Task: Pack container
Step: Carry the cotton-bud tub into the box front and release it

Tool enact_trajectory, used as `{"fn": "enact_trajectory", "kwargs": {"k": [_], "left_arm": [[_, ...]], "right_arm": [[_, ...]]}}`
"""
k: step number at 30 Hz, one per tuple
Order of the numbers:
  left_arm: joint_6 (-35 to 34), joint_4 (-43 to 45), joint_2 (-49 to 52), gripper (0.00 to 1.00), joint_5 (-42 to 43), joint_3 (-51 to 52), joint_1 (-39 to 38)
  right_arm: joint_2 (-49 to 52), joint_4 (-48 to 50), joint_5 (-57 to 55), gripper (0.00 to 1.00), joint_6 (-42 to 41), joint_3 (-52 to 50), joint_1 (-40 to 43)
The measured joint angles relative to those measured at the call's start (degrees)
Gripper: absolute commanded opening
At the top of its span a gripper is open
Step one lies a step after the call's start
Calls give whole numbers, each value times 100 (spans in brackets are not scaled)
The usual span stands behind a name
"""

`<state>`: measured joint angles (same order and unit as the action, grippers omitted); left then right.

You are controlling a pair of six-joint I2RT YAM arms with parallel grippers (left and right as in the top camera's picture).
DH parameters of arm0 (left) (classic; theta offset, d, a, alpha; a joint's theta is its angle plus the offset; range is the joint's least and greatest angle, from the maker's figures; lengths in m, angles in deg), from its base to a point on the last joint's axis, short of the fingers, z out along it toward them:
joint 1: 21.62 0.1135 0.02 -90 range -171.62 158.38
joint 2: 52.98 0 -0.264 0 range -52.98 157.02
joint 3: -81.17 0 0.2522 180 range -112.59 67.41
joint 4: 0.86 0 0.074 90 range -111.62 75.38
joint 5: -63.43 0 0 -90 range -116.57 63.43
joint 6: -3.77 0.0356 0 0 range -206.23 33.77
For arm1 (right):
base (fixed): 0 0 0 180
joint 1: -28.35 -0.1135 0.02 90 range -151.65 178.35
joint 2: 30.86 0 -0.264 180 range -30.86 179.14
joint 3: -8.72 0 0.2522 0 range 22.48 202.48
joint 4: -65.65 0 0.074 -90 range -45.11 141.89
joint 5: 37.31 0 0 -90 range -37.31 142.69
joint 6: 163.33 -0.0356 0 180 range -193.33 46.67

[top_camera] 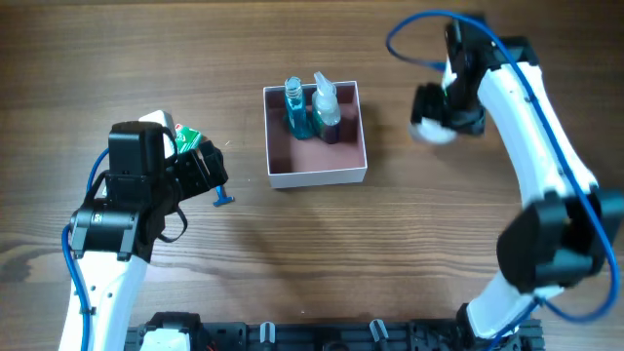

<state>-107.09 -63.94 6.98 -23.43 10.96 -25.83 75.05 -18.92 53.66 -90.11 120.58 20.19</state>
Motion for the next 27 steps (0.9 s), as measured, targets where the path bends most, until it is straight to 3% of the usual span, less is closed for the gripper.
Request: {"fn": "enact_trajectory", "kwargs": {"k": [6,11,27], "left_arm": [[0,2,0,100,0,0,2],[0,-2,0,100,0,0,0],[0,2,0,100,0,0,0]], "right_arm": [[-841,297,-50,4,341,566,-1213],[-699,358,-94,4,295,483,-1917],[603,367,-144,4,116,358,-2293]]}}
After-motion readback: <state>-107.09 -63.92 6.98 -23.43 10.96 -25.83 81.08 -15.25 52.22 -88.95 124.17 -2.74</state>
